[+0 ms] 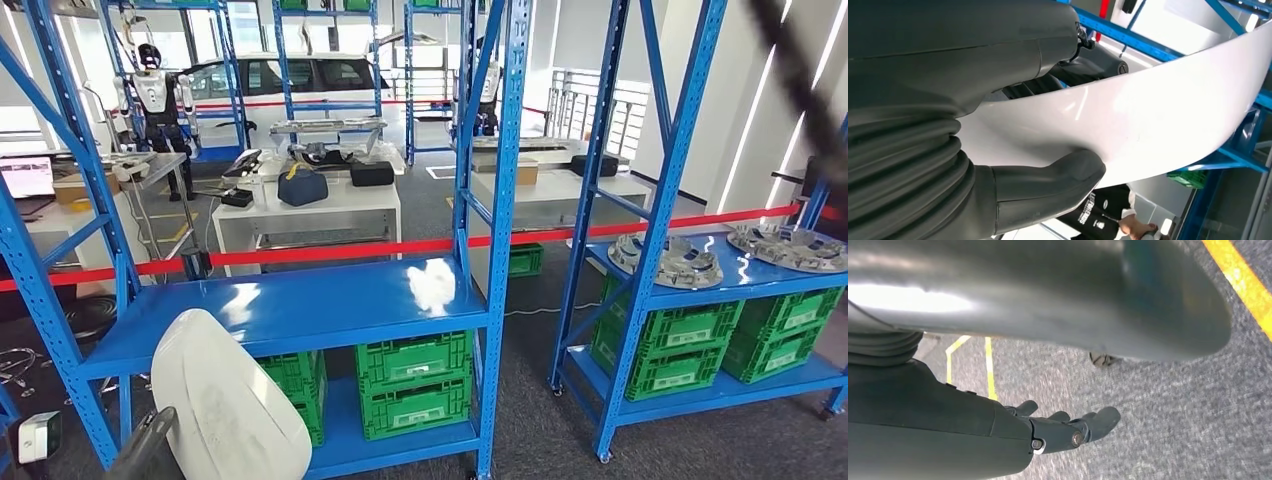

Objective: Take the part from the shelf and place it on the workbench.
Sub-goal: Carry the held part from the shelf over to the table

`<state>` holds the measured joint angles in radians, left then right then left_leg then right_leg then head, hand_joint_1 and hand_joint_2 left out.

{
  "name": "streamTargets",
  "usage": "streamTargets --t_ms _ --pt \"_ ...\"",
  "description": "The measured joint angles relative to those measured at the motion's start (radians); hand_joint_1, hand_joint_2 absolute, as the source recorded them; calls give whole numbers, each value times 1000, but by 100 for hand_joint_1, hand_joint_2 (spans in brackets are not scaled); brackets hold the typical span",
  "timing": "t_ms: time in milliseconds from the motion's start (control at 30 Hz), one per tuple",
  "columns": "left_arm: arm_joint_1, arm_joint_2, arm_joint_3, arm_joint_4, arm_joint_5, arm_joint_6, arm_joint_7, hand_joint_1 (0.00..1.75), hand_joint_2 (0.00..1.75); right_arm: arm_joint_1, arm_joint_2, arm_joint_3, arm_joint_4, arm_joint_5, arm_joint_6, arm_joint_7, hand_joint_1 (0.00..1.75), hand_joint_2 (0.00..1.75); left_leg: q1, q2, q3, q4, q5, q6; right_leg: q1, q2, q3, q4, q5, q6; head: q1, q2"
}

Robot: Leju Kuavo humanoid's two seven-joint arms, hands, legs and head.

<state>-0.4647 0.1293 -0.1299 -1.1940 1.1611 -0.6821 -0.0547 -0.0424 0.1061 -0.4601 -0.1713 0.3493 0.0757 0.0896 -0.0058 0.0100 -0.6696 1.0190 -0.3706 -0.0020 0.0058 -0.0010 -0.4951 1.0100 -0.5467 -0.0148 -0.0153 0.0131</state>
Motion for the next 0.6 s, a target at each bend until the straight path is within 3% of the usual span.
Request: streamTargets --t_ms 67,133,200,233,267,300,333,400,433,467,533,567,600 --pt "10 3 4 -3 1 0 -1 175 175 1 1 0 0 6 6 1 0 0 2 -3 -10 6 -11 -12 -4 -3 -17 -7 24 -14 0 0" --pt "21 9 10 -6 5 0 -1 175 175 2 1 0 0 11 10 2 0 0 6 -7 -35 77 -95 -24 -10 -7 -41 -13 52 -26 -1 0" --pt "30 14 16 -8 9 0 -1 175 175 4 1 0 0 15 11 2 0 0 10 -8 -60 200 -185 -34 -10 -7 -71 -11 77 -28 -3 0" --pt "35 16 18 -8 10 0 -1 175 175 4 1 0 0 16 12 2 0 0 12 -8 -62 250 -200 -38 -11 -7 -89 -9 90 -27 -3 0" --pt "40 18 20 -8 10 0 -1 175 175 4 1 0 0 17 13 0 0 0 15 -8 -52 274 -192 -41 -12 -8 -107 -6 102 -24 -4 0" --pt "44 19 21 -9 11 0 -1 175 175 4 1 0 0 18 14 -2 0 0 17 -8 -26 265 -169 -44 -14 -9 -126 -3 114 -21 -4 0" --pt "46 20 23 -12 11 0 -1 175 175 4 1 0 0 18 16 -3 0 0 20 -8 18 222 -144 -46 -16 -9 -144 2 125 -17 -5 0" --pt "45 20 25 -21 11 0 2 175 175 3 1 0 0 18 19 -2 0 0 20 -10 124 83 -147 -44 -17 -10 -171 10 145 -5 -5 0" --pt "44 20 26 -25 12 0 4 175 175 2 1 0 0 18 19 -1 0 0 19 -12 158 28 -160 -39 -16 -11 -178 12 155 1 -5 0" --pt "44 20 26 -28 12 0 6 175 175 2 1 0 0 18 19 1 0 0 15 -14 174 -4 -173 -32 -16 -11 -181 11 166 7 -4 0" --pt "44 19 26 -29 13 0 10 175 175 3 1 0 0 18 20 5 0 0 12 -14 164 -13 -163 -12 -18 -10 -185 5 183 21 -4 0" --pt "43 18 26 -29 13 0 11 175 175 3 1 0 1 17 19 6 0 0 13 -12 158 -13 -155 -1 -19 -8 -190 11 174 27 -4 0" --pt "42 17 26 -29 13 1 12 175 175 4 1 0 1 17 19 8 0 0 15 -10 151 -14 -144 9 -20 -7 -200 32 146 32 -3 0"
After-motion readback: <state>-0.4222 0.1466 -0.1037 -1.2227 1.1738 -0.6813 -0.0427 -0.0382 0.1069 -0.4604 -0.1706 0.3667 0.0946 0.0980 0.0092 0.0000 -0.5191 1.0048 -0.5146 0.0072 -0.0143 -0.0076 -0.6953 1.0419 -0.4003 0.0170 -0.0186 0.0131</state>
